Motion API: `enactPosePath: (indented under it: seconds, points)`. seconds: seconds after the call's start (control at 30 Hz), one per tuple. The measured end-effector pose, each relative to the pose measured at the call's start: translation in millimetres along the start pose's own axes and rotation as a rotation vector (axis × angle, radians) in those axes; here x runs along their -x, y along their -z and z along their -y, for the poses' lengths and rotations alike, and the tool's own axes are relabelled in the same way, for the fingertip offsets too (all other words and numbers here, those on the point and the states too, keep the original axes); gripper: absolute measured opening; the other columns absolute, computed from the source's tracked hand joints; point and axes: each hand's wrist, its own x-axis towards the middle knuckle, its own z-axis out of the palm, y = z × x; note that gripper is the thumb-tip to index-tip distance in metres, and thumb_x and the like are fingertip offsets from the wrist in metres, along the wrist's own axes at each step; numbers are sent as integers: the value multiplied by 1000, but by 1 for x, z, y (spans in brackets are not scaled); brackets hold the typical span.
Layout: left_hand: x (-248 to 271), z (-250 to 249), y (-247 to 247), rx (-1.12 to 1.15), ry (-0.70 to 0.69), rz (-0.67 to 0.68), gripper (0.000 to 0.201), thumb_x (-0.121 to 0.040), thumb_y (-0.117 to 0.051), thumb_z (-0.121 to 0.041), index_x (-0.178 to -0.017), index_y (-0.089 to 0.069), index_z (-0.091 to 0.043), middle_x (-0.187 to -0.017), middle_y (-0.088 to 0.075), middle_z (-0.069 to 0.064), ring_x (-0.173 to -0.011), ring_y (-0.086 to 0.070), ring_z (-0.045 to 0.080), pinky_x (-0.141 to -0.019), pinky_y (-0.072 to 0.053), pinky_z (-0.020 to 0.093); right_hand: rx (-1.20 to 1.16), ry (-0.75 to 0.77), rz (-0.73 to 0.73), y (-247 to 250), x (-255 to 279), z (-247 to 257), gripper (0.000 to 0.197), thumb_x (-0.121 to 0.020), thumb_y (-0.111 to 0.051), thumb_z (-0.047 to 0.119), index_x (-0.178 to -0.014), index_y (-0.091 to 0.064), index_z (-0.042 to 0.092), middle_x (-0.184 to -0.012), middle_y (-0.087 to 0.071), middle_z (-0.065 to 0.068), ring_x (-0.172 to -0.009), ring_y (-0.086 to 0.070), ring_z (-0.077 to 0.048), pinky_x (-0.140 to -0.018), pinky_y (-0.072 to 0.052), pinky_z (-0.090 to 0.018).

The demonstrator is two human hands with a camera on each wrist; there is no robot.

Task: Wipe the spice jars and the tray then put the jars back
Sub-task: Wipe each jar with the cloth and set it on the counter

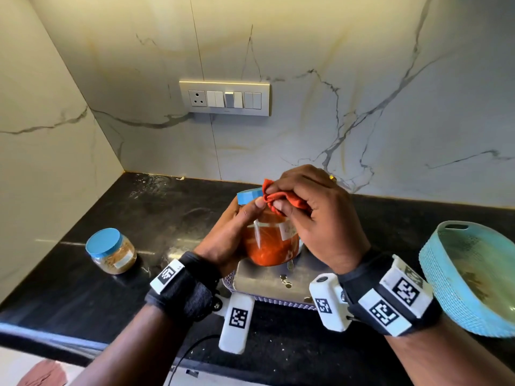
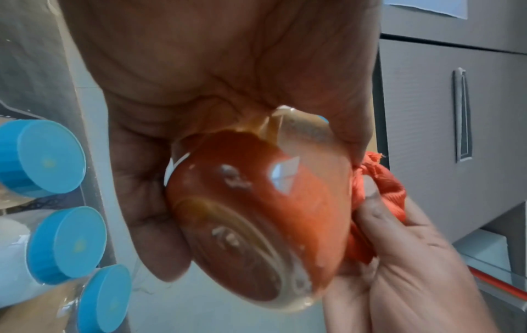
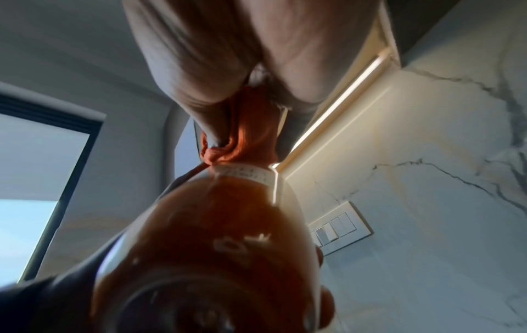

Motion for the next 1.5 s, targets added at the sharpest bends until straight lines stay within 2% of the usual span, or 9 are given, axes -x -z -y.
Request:
enactPosePath:
  seconds: [0.2,0.3,0.53,0.7,0.83,1.0,1.2,1.37,1.5]
  points:
    - [4,-2,10,92,41,-31,101,-70,-87,-58,-145,-48,-3,-140,-55,35,-117,-62,40,-92,-56,51,217,227,175,-3,34,8,13,-94,-66,10,-105,-72,11,-108,-67,-3,-100,-62,-21,-86,-54,-34]
    - [5,-2,11,86,55,9,99,-71,-84,-61,-143,-51,-3,-139,-54,37,-116,-61,42,-99,-51,55,255,350,222,-4,49,7,17,-101,-57,15,-109,-70,10,-113,-67,-6,-105,-63,-22,-87,-56,-36]
    - [-3,-1,-2,-5,-20,-3,98,-74,-84,-60,-143,-48,-1,-136,-61,29,-126,-60,45,-105,-50,57,15,-21,-7,4,7,-11,13,-85,-71,3,-97,-71,7,-100,-65,-1,-96,-62,-17,-85,-52,-37]
    - [-4,-11,0,116,19,49,81,-67,-86,-61,-127,-68,-10,-119,-70,22,-103,-71,31,-85,-60,46,58,97,69,0,27,3,12,-88,-69,2,-99,-73,7,-107,-65,-5,-101,-61,-22,-91,-49,-33]
    - [0,-10,5,188,91,82,82,-61,-88,-64,-125,-71,-15,-114,-71,20,-97,-73,31,-78,-61,45,190,204,105,0,44,2,13,-88,-71,6,-100,-75,9,-108,-69,-4,-101,-62,-19,-102,-38,-13]
    - [-4,-15,5,147,73,32,71,-73,-79,-64,-128,-72,-19,-128,-67,21,-118,-59,40,-103,-44,57,171,172,65,-1,42,-7,17,-92,-63,13,-103,-75,7,-109,-68,-7,-101,-65,-24,-89,-56,-37]
    - [-14,-15,-2,41,-81,-52,95,-74,-88,-48,-144,-47,3,-135,-57,36,-114,-62,42,-89,-55,48,215,190,62,-15,44,-4,19,-96,-61,13,-110,-74,9,-112,-68,-8,-103,-66,-28,-85,-57,-42]
    - [-13,-10,-9,41,-69,-112,68,-78,-79,-30,-133,-53,0,-120,-70,22,-102,-71,30,-85,-61,45,124,51,-6,-7,16,-11,13,-89,-69,6,-100,-74,10,-104,-67,-3,-98,-63,-20,-90,-52,-31]
    - [-19,-9,-7,70,-68,-118,85,-80,-78,-39,-142,-42,8,-134,-56,39,-112,-62,44,-97,-54,60,-9,-106,-119,-7,-5,-17,16,-86,-71,2,-99,-73,10,-101,-68,0,-97,-64,-13,-88,-53,-30]
